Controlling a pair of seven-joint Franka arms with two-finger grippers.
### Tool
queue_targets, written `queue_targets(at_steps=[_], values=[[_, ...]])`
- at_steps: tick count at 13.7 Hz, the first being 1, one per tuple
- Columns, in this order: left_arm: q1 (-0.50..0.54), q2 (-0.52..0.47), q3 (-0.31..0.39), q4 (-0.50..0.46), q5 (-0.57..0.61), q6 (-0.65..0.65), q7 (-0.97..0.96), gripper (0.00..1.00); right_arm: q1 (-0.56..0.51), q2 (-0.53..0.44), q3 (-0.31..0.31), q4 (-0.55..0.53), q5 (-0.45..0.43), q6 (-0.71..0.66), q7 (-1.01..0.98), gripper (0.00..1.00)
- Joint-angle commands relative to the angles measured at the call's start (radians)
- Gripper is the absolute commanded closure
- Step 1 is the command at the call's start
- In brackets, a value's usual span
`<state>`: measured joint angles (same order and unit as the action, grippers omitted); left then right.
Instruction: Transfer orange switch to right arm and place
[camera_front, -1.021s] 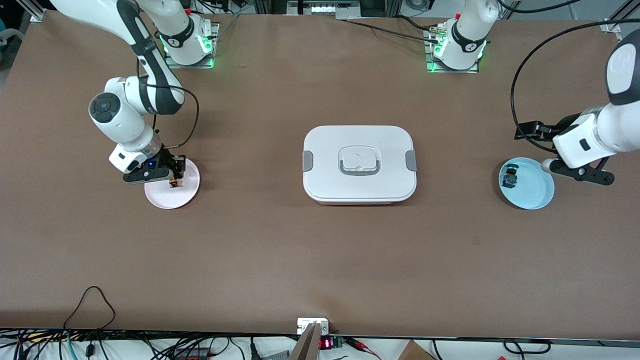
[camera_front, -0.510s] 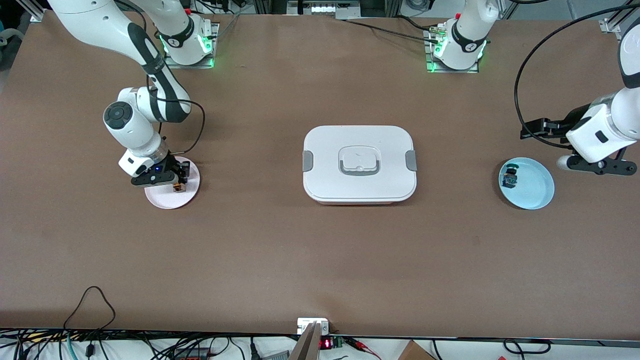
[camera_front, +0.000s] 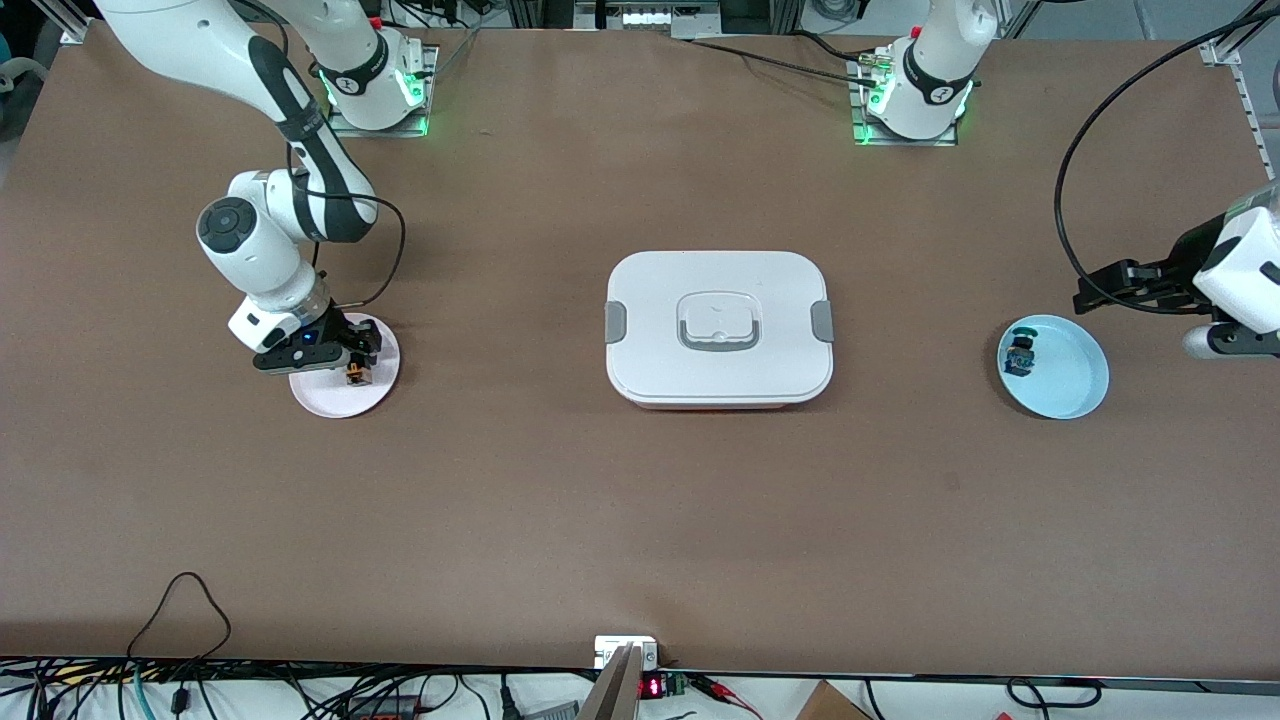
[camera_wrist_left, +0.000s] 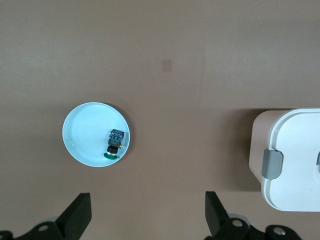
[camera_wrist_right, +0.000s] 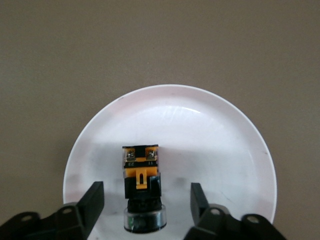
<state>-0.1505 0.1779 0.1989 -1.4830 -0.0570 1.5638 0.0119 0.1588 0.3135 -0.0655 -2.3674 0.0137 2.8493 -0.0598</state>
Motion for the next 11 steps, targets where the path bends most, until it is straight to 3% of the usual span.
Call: queue_targets(at_steps=[1,5,9,11], values=[[0.005,-0.024,-0.007,-0.014,0.005,0.005,0.023,0.0,-0.005,-0.13,0.007,0.0,-0.008,-0.138,-0.006,0.0],[0.003,-0.12,-0.007,-0.166,0.006,0.119,0.023,0.0,-0.002,-0.324,0.004,0.083,-0.008,-0.457,-0.011,0.0],[-0.003,-0.11,-0.007,-0.138,0.012,0.113,0.023,0.0,-0.007,-0.494,-0.003,0.256,-0.005,-0.876,0.0,0.0],[0.003,-0.109,-0.006,-0.138,0.012,0.114,0.023,0.0,-0.007,-0.516,-0.004,0.423,-0.006,-1.084,0.0,0.0]])
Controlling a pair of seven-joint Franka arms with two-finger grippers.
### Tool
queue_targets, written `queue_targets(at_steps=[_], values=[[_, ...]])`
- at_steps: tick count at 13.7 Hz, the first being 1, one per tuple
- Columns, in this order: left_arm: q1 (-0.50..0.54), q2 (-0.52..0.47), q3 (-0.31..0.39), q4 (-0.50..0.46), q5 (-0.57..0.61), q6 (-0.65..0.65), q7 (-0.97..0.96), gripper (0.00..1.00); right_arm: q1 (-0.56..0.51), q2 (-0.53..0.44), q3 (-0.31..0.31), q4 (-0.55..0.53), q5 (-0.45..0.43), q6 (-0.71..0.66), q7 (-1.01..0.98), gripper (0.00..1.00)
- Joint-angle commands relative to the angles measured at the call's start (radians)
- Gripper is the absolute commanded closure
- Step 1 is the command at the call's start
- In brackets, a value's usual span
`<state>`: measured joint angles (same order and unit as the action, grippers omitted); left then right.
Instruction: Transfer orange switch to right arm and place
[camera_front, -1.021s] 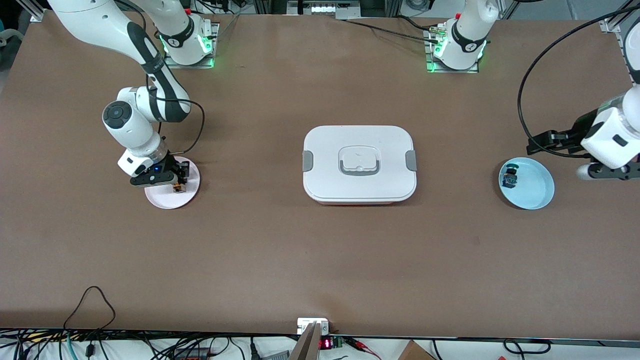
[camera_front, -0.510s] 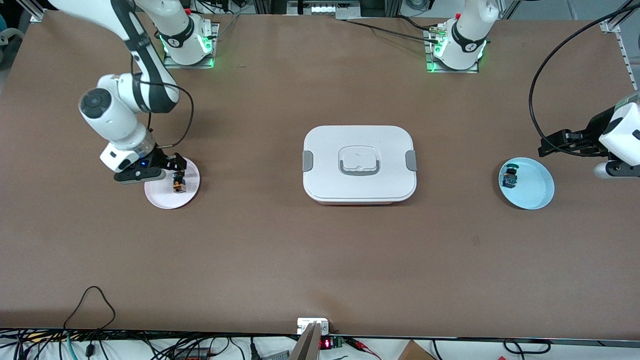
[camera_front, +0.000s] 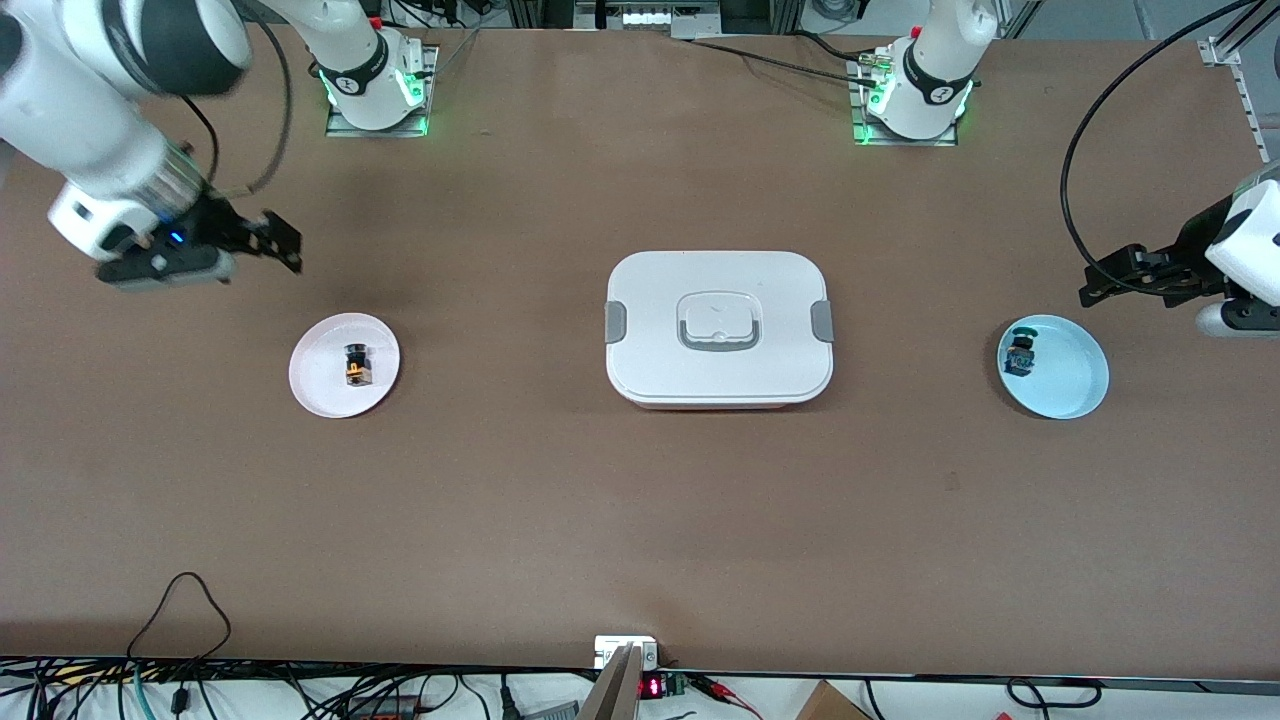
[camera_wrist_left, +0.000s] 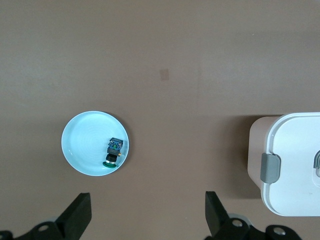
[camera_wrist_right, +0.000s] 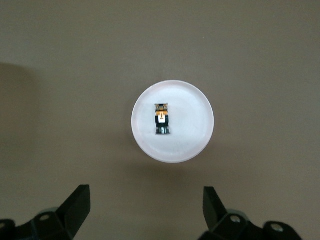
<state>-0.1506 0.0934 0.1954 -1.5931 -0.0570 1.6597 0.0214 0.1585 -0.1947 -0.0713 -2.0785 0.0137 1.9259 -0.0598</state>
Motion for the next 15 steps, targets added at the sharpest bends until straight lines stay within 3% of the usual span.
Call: queue_targets(at_steps=[1,6,9,11,15], values=[[0.005,-0.024,-0.001,-0.027,0.012,0.019,0.018,0.0,-0.007,-0.008,0.002,0.196,-0.004,-0.232,0.0,0.0],[0.025,-0.024,-0.004,-0.027,0.014,-0.014,0.017,0.0,-0.005,-0.011,0.004,0.239,-0.006,-0.263,-0.006,0.0],[0.149,-0.015,-0.121,-0.024,0.016,-0.012,0.017,0.0,-0.004,0.023,0.01,0.287,-0.014,-0.265,-0.002,0.0],[0.157,-0.017,-0.142,-0.019,0.016,-0.012,0.008,0.0,-0.008,0.075,0.01,0.339,-0.012,-0.271,-0.005,0.0],[0.148,-0.021,-0.148,-0.015,0.016,-0.017,0.005,0.0,-0.013,0.081,0.004,0.373,-0.015,-0.269,-0.003,0.0]])
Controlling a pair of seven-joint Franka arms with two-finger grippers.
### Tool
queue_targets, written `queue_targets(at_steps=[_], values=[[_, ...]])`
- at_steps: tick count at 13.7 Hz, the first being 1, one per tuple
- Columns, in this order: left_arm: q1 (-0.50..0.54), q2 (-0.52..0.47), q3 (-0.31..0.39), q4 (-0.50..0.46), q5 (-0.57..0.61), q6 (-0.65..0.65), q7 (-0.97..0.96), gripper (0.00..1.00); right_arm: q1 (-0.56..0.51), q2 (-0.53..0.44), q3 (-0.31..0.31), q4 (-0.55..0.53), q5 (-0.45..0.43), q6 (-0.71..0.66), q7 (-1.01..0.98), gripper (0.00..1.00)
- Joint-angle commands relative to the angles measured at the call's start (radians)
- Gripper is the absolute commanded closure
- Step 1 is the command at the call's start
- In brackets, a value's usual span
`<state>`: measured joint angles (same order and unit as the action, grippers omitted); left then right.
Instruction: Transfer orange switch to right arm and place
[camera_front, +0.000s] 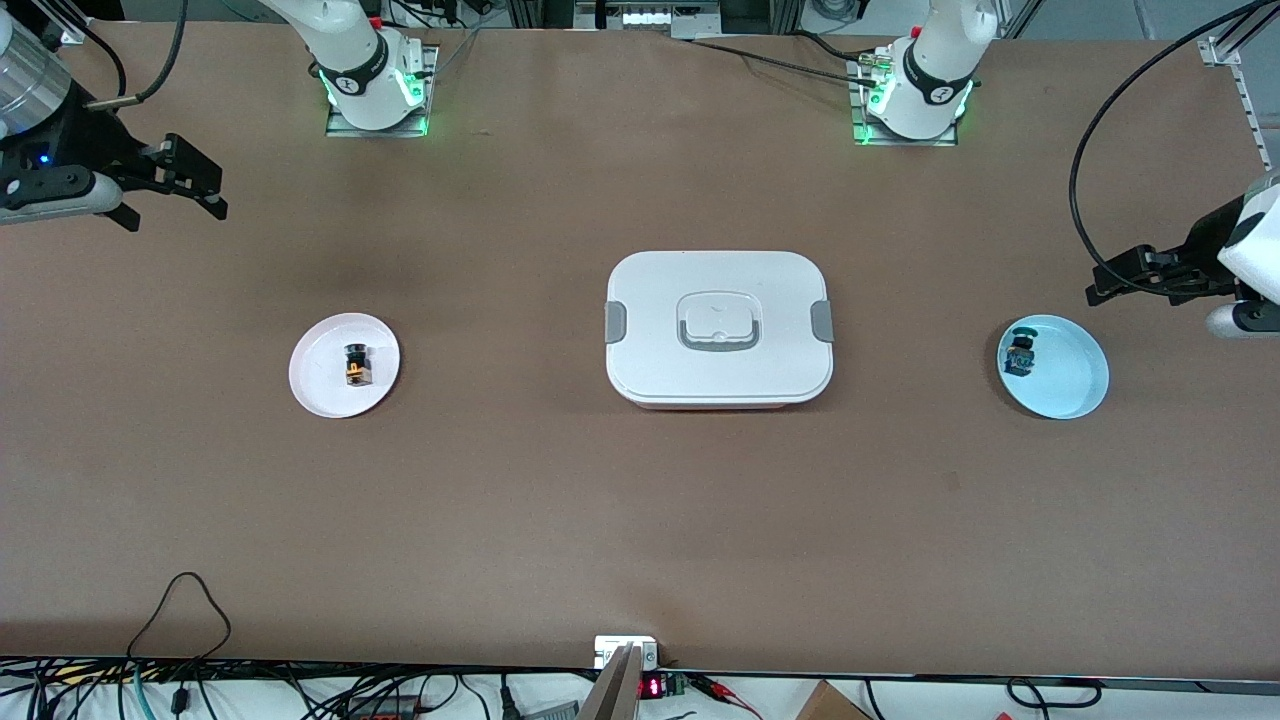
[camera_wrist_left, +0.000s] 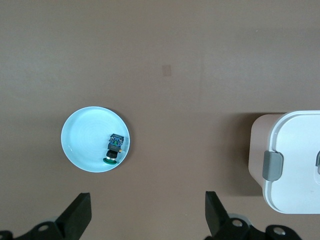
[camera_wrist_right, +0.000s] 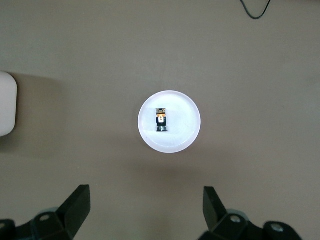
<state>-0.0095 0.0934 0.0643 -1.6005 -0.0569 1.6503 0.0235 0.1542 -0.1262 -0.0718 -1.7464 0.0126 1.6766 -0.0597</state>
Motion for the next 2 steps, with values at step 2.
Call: queue_targets(at_steps=[2], values=[[0.005,-0.023,-0.029,-0.003,0.016,-0.01,0.003,0.0,-0.008,0.016,0.004,0.041,-0.017,-0.021,-0.005,0.0]])
